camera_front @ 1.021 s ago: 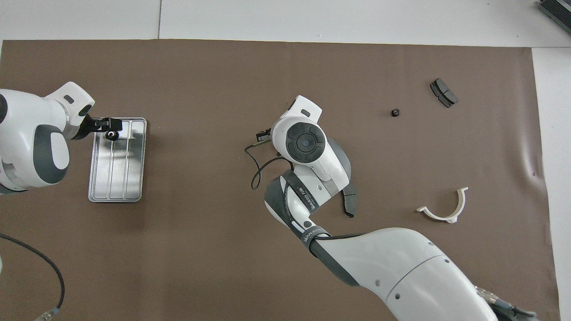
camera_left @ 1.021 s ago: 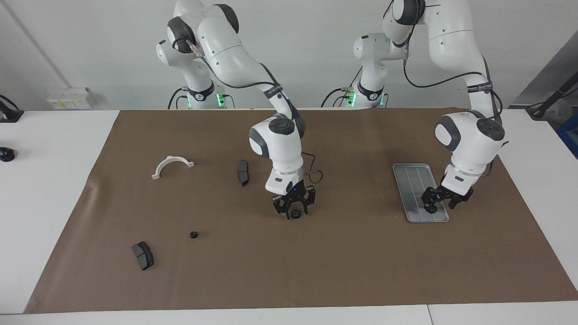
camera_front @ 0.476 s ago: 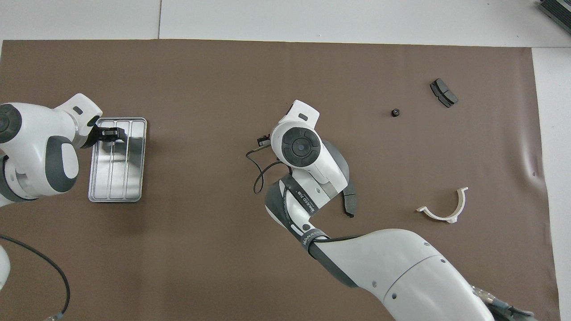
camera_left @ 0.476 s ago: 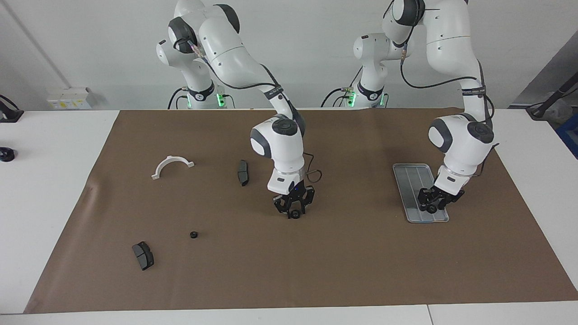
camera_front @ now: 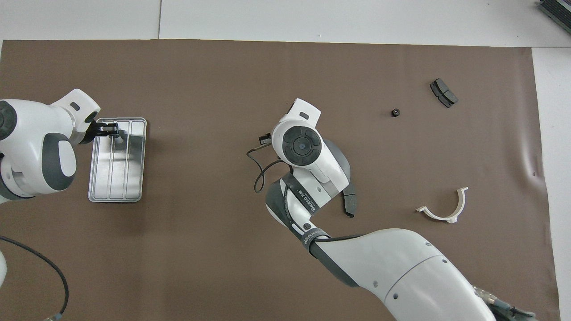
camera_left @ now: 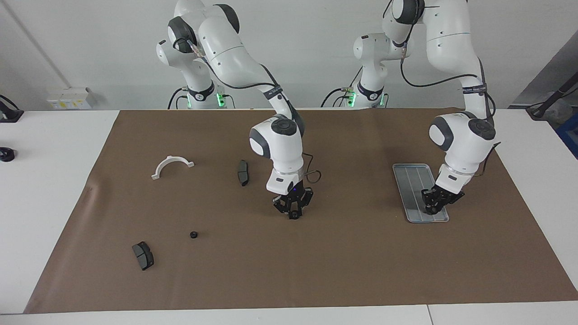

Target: Place bearing gear from tray to pile

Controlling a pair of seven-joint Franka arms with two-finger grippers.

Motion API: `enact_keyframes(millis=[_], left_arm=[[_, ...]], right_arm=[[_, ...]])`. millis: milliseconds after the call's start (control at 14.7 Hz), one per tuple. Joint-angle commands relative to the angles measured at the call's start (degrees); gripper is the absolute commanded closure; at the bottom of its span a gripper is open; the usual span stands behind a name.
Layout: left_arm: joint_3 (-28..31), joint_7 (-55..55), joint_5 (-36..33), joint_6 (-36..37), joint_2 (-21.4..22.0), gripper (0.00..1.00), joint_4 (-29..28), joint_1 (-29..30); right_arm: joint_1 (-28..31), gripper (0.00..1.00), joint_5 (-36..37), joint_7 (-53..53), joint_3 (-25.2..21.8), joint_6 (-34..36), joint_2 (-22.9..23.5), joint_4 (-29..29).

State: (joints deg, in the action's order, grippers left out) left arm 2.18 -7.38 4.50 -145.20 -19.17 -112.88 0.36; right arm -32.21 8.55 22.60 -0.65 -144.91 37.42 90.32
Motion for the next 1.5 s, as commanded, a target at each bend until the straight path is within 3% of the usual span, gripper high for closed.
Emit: enact_keyframes(millis=[0, 272, 476, 681, 885, 1021, 1361, 1429], left_arm=[[-0.2, -0.7, 1.0, 3.4, 4.0, 1.0, 0.6, -1.8], [0.2, 7.0, 0.7, 4.6, 4.7, 1.0, 2.0, -10.4], [0.2, 11.5, 0.7, 3.6, 3.5, 1.0, 3.9, -16.5], [0.3, 18.1, 0.7, -1.4, 0.0, 1.0, 4.8, -23.5], [0.3, 24.9, 0.7, -2.5, -4.6, 1.0, 10.1, -27.5], [0.3, 28.2, 0.6, -2.5, -7.1, 1.0, 13.9, -29.4], [0.3, 33.8, 0.7, -3.2, -12.6, 1.0, 21.1, -33.8], [0.3, 34.4, 0.7, -4.1, -13.1, 1.0, 21.3, -34.5]], right_arm=[[2.0, 1.0, 0.9, 0.8, -0.2, 5.6, -2.6, -1.4], [10.5, 1.0, 0.3, -5.2, 0.0, 16.6, -13.9, 3.4], [18.4, 1.0, 0.1, -14.6, 0.0, 17.4, -19.0, 9.9], [25.8, 1.0, -3.8, -24.7, 0.1, 16.6, -20.1, 13.9], [31.5, 1.0, -6.8, -30.8, 0.1, 13.3, -20.4, 19.1], [33.8, 1.0, -6.9, -32.5, 0.1, 8.3, -20.4, 22.6], [34.7, 0.98, -8.0, -32.7, 0.1, 4.1, -17.6, 23.8], [34.8, 0.32, -8.0, -32.8, 0.0, 4.2, -17.5, 23.7]])
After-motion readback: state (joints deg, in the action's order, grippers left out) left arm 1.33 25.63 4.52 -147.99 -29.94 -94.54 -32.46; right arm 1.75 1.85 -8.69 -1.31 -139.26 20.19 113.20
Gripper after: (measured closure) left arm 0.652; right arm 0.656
